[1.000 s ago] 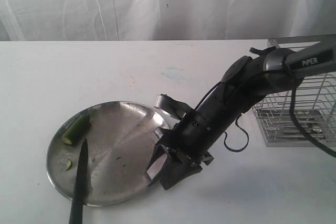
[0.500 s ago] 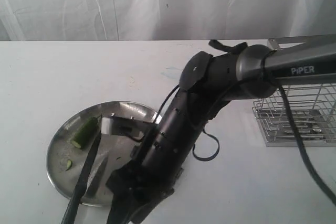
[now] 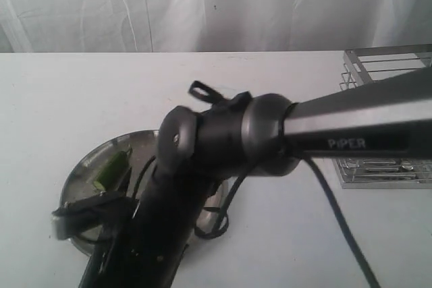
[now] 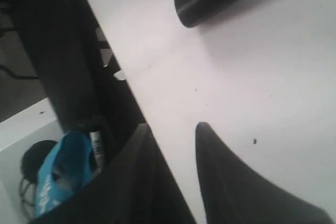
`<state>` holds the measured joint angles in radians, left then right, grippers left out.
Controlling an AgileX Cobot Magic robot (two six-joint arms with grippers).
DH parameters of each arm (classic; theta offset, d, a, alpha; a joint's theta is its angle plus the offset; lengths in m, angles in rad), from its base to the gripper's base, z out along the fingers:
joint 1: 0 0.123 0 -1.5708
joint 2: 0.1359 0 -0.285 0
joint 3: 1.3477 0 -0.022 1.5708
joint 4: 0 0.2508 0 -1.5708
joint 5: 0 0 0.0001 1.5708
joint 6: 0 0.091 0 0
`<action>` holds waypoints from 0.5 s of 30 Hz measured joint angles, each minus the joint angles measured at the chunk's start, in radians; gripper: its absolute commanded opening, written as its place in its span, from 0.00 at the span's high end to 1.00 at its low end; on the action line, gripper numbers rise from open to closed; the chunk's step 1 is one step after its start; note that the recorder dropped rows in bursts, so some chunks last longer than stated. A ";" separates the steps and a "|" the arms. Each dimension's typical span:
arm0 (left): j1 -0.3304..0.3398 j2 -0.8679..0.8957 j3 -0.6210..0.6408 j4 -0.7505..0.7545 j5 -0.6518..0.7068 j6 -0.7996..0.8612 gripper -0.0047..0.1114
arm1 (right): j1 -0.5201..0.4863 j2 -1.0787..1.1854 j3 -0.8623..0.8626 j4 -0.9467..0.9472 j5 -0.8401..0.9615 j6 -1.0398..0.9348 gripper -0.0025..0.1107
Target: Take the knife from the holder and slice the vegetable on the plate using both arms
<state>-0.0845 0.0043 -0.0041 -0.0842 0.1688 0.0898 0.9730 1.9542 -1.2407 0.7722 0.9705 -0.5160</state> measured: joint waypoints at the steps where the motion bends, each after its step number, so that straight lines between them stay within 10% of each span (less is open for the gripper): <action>1: 0.000 0.000 0.000 0.000 0.000 0.000 0.96 | 0.031 0.000 -0.002 -0.038 -0.040 0.038 0.79; 15: 0.000 0.000 0.000 0.000 0.000 0.000 0.96 | 0.171 0.000 -0.004 -0.210 -0.522 0.580 0.79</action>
<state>-0.0845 0.0043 -0.0041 -0.0842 0.1688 0.0898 1.1437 1.9542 -1.2445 0.5627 0.4488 0.0637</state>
